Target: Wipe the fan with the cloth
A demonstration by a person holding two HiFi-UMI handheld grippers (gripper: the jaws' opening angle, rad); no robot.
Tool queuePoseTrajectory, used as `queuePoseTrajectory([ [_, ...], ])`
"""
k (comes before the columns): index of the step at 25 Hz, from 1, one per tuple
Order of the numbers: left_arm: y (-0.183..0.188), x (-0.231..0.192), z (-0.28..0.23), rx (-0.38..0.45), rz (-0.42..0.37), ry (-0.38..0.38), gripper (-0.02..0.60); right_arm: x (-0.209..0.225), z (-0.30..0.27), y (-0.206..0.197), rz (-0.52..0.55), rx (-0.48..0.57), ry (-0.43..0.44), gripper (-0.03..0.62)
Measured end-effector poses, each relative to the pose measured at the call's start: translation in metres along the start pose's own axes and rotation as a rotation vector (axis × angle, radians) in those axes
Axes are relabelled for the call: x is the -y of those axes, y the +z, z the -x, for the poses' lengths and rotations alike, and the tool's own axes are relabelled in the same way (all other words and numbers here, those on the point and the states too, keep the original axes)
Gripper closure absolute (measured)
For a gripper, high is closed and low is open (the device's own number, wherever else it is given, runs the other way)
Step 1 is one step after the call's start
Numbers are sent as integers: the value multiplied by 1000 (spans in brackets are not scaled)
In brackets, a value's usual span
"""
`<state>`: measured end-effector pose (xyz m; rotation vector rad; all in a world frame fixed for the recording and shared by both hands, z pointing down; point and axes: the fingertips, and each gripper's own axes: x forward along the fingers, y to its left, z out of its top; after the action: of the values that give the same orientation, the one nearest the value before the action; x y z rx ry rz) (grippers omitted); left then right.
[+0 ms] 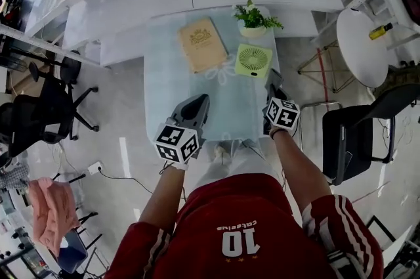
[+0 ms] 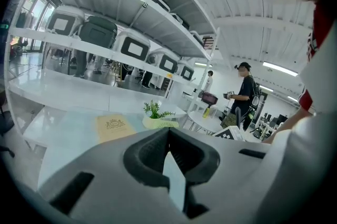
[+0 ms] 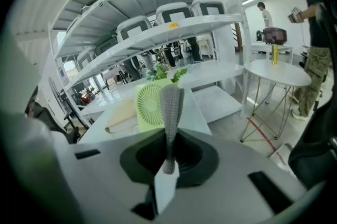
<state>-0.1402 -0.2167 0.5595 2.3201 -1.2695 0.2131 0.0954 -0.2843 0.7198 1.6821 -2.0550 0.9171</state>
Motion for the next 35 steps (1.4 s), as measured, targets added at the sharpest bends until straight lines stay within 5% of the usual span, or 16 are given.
queuePoseTrajectory([
  [8,18,-7,66,80,7,45,581,-59,73,6,133,9,118,574],
  [22,41,7,164,213,-13,76,581,-226,210,30,243,84,464,572],
  [30,73,41,209,338,-33,93,581,-263,267,67,335,187,572,572],
  [35,79,79,217,360,-72,83,581,-243,314,96,327,285,572,572],
])
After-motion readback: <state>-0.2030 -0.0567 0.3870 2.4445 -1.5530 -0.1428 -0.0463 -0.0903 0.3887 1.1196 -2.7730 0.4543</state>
